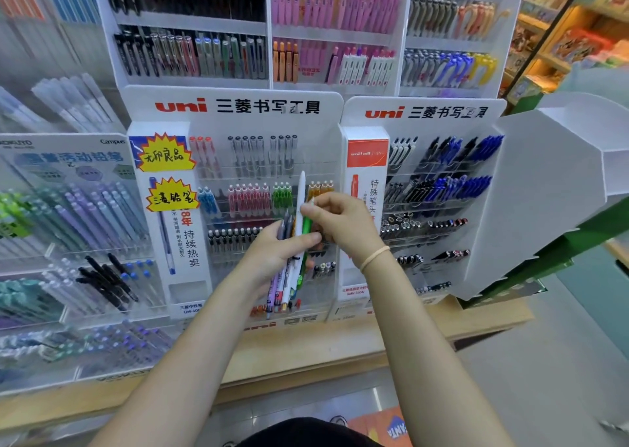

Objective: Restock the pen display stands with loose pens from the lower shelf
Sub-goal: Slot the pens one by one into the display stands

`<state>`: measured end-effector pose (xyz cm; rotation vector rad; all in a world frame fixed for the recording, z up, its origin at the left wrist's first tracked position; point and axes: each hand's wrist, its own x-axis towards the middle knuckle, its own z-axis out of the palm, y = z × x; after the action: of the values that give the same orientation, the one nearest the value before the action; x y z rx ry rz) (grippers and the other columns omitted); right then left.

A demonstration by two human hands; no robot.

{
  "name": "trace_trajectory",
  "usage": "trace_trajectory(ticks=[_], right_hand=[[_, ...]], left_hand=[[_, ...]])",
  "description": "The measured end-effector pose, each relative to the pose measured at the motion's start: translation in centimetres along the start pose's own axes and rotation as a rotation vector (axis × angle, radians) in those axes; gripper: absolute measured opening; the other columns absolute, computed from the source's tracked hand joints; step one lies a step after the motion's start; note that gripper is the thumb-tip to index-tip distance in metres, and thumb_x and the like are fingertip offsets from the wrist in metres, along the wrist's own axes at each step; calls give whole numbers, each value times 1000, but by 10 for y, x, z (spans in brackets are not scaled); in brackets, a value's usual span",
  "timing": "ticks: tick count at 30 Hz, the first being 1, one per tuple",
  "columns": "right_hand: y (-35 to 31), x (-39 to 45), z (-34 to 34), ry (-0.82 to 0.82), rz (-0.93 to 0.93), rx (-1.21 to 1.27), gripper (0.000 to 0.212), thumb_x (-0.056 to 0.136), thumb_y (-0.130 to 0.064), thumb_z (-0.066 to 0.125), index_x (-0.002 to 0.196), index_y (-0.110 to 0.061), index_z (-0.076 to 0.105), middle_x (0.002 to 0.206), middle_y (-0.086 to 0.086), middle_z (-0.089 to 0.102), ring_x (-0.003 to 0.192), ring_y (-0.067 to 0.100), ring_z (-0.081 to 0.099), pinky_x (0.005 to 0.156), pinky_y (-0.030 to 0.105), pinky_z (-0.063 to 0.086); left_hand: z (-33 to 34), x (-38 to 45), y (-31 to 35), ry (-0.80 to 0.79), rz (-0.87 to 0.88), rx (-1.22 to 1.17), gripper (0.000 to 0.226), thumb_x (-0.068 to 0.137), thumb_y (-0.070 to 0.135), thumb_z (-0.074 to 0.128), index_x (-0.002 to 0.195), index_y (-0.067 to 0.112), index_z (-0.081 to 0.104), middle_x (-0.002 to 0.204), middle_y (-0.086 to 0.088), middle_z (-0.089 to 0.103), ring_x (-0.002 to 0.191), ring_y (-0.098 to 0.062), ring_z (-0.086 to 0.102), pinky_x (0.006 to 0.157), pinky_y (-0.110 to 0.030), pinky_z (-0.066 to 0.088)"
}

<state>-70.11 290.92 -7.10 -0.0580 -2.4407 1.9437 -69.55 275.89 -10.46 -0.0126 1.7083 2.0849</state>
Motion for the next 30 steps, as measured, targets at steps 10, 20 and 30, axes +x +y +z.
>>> trace_trajectory(ticks=[10,20,30], right_hand=[[8,1,9,126,84,389,17,99,-24,58,92,-9,61,61,1,52,44,12,44,40,20,34],[9,-15,13,-94,156,481,8,95,-4,59,97,-7,52,81,14,71,64,23,67,55,25,55],[21,-30,33,-102,-20,102,18,82,2,75,91,-1,59,74,10,67,67,16,69,64,22,53]], left_hand=[[-26,-19,-9,-76,-74,-83,19,87,17,72,99,8,61,83,-11,69,54,-18,56,48,-26,49],[-36,-13,-3,295,126,-426,9,90,13,72,95,12,64,85,-11,69,43,-11,47,46,-25,45],[-15,-9,4,363,139,-415,12,93,11,68,98,0,67,71,-8,66,44,-11,52,44,-24,46]])
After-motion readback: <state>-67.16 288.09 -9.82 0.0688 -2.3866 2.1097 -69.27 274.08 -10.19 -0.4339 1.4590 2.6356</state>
